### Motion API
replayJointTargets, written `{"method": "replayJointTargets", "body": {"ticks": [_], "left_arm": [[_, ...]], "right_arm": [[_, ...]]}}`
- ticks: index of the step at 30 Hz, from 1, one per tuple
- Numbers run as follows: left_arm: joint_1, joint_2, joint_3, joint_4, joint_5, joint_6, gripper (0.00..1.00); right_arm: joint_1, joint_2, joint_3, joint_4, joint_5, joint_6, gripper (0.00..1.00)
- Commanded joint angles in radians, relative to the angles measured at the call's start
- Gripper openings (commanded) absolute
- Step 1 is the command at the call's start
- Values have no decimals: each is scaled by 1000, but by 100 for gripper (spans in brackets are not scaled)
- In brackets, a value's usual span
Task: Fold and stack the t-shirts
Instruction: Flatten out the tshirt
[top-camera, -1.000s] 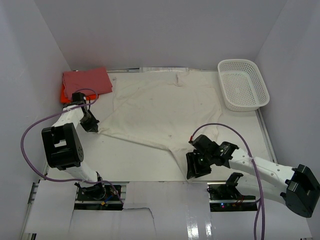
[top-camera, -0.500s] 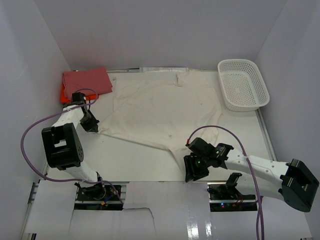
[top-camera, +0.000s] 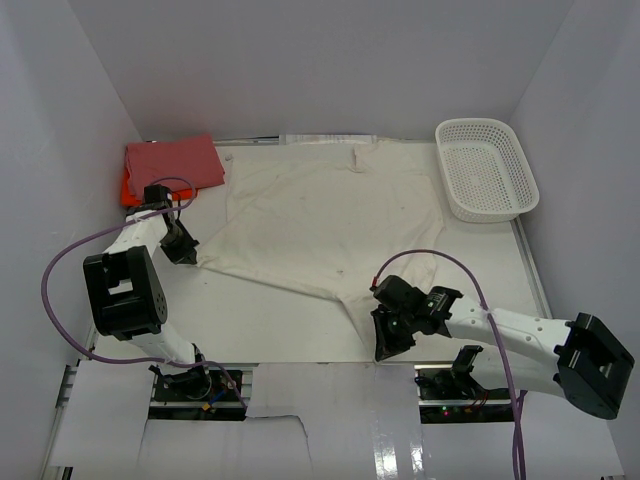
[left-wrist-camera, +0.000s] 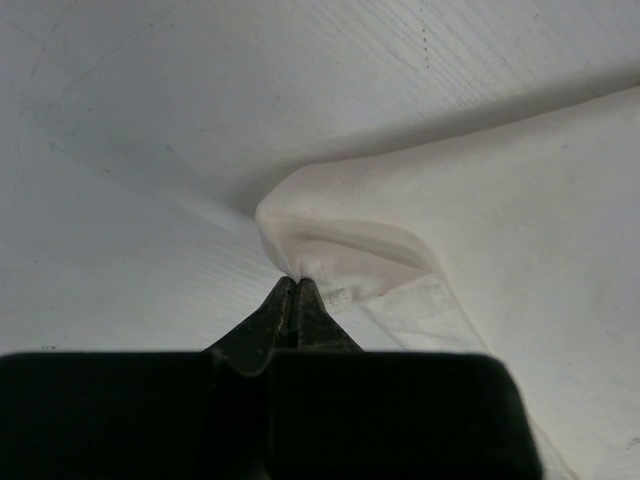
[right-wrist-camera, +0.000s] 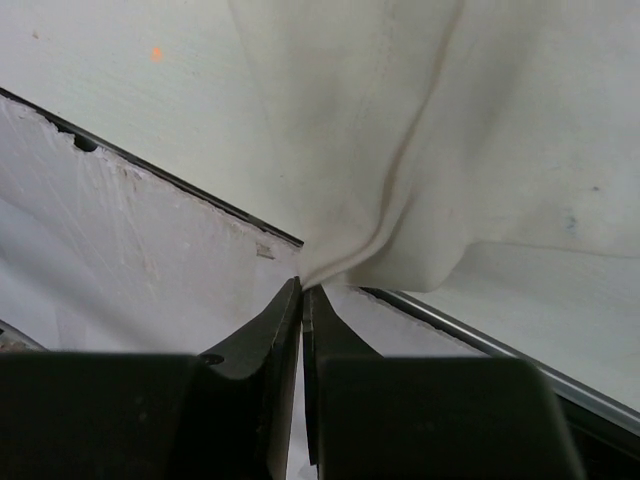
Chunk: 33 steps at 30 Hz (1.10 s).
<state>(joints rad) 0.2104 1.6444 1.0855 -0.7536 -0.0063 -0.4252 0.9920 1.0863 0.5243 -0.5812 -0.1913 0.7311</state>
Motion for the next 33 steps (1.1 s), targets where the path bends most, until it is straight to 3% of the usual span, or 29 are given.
{"method": "replayJointTargets", "body": {"ticks": [1,15,27,29,31,32,33], "left_arm": [[6,-23,-13,19,40,11,0],[6,-46,-36,39,88,17,0],[6,-47,-38,39,97,22,0],[6,-49,-38,42,101,22,0],[6,-51,-38,42,101,22,0],[7,-52,-41,42,100,22,0],[6,-54,-41,42,100,23,0]], "right_arm": [[-12,-26,46,-14,90,37,8],[-87,-39,149,-111,374,24,8],[-121,69,242,-33,251,-58,8],[-102,89,288,12,265,-102,8],[-21,129,335,29,344,-146,8],[99,208,354,-20,481,-191,8],[100,208,358,-20,483,-191,8]]}}
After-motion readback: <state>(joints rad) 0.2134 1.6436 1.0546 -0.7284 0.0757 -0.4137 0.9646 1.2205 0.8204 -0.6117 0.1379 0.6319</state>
